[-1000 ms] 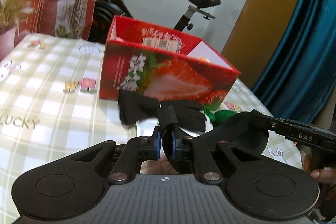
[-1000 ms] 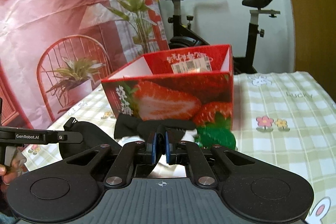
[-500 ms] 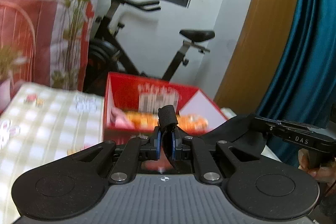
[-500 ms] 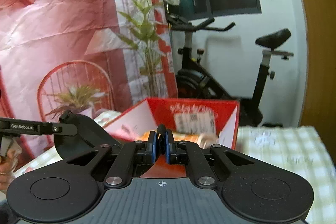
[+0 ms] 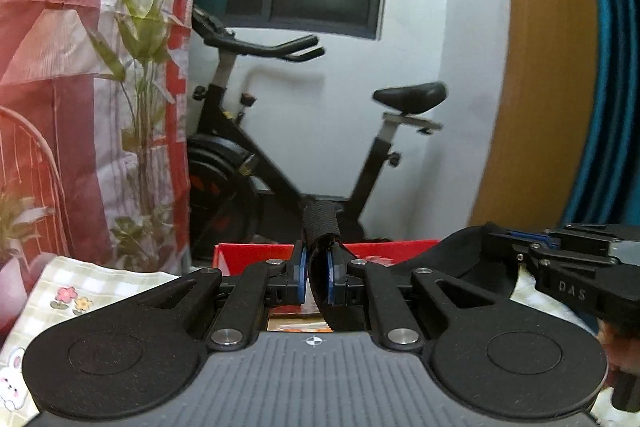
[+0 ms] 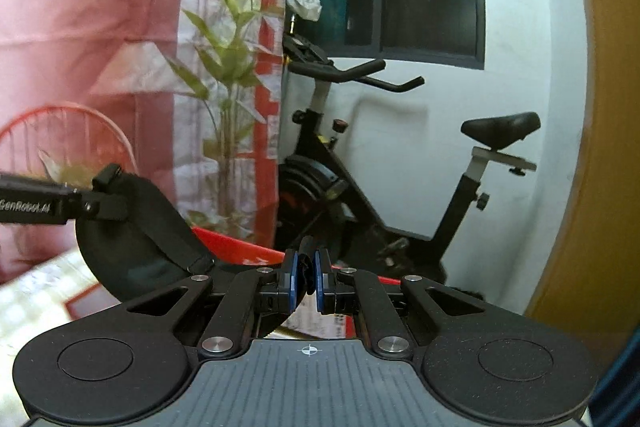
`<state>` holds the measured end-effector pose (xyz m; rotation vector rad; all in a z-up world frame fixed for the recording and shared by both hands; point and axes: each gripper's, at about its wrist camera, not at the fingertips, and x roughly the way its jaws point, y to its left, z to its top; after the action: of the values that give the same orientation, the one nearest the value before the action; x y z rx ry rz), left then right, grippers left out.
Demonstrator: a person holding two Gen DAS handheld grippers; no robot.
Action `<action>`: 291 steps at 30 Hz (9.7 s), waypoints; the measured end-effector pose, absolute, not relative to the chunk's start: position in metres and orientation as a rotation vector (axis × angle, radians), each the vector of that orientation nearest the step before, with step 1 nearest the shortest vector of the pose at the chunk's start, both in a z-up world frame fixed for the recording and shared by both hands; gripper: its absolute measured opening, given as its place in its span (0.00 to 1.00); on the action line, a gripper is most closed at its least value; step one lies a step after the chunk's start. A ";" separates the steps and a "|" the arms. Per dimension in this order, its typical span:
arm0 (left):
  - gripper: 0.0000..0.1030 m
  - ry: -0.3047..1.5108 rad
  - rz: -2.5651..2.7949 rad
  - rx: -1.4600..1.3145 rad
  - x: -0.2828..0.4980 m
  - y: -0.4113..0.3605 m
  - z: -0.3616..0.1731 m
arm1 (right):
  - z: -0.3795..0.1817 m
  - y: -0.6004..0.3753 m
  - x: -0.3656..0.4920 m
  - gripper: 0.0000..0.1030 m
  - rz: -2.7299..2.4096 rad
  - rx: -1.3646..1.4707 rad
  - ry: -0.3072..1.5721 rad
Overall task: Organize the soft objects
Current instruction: 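Lift the black strap with both grippers and carry it over the box, then lower the black strap into the box and open both grippers, then withdraw both grippers from the box toward the beige knit towel, then close both grippers on the beige knit towel, then lift the beige towel with both grippers and carry it over the box, then lower the towel into the box and open both grippers, then withdraw both grippers up from the box, then lower both grippers onto the black knit glove and close on it, then lift the black glove with both grippers and carry it over the box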
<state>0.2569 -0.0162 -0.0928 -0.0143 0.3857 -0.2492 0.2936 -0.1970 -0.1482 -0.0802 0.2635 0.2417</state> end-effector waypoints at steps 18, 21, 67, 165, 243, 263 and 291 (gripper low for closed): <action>0.31 0.642 -0.305 0.046 0.285 -0.025 -0.148 | -0.210 -0.172 0.312 0.17 0.210 -0.112 0.441; 0.65 0.619 -0.300 0.036 0.284 -0.023 -0.141 | -0.205 -0.176 0.305 0.26 0.187 -0.101 0.424; 0.52 0.866 -0.255 -0.139 0.108 0.047 -0.247 | -0.302 -0.200 0.107 0.48 0.193 0.185 0.726; 0.26 0.651 -0.319 -0.115 0.354 -0.013 -0.153 | -0.219 -0.192 0.387 0.31 0.169 0.312 0.572; 0.19 0.851 -0.374 -0.082 0.203 0.023 -0.251 | -0.308 -0.134 0.204 0.31 0.330 0.101 0.658; 0.18 0.833 -0.352 -0.210 0.128 0.038 -0.254 | -0.304 -0.143 0.151 0.12 0.384 0.197 0.669; 0.18 0.693 -0.352 -0.240 0.119 0.051 -0.204 | -0.251 -0.136 0.140 0.12 0.436 0.092 0.471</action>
<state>0.1191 0.0509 -0.2042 -0.2403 0.6926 -0.3518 0.1396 -0.1356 -0.2508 0.0920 0.4713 0.4361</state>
